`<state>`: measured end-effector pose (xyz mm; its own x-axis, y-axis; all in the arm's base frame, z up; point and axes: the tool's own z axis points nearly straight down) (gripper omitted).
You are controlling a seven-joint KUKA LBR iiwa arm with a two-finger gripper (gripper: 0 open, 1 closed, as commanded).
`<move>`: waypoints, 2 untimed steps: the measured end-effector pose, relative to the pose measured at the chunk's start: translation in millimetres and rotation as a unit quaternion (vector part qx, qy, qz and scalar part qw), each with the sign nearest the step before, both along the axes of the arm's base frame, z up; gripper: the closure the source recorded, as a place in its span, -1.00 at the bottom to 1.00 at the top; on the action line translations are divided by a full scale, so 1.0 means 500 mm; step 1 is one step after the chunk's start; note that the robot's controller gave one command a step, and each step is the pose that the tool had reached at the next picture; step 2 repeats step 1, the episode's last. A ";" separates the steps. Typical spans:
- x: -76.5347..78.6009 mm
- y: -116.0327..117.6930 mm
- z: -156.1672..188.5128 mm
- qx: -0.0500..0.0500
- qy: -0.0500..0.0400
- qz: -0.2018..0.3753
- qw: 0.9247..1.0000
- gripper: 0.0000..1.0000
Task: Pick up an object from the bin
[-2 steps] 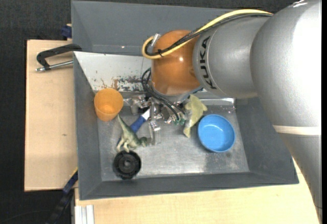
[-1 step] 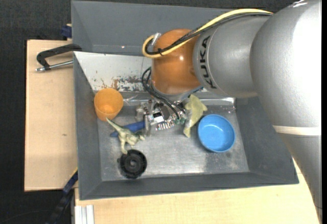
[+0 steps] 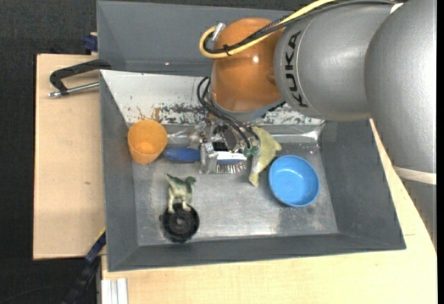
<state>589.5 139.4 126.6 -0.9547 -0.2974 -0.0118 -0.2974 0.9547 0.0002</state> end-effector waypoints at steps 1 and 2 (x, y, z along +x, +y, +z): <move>0.003 0.002 0.051 0.000 0.001 -0.001 1.000 1.00; 0.003 0.002 0.051 0.000 0.001 -0.001 1.000 1.00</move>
Offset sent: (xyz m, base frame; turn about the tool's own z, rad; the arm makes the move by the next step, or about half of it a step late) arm -0.0001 -0.0001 0.0229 0.0000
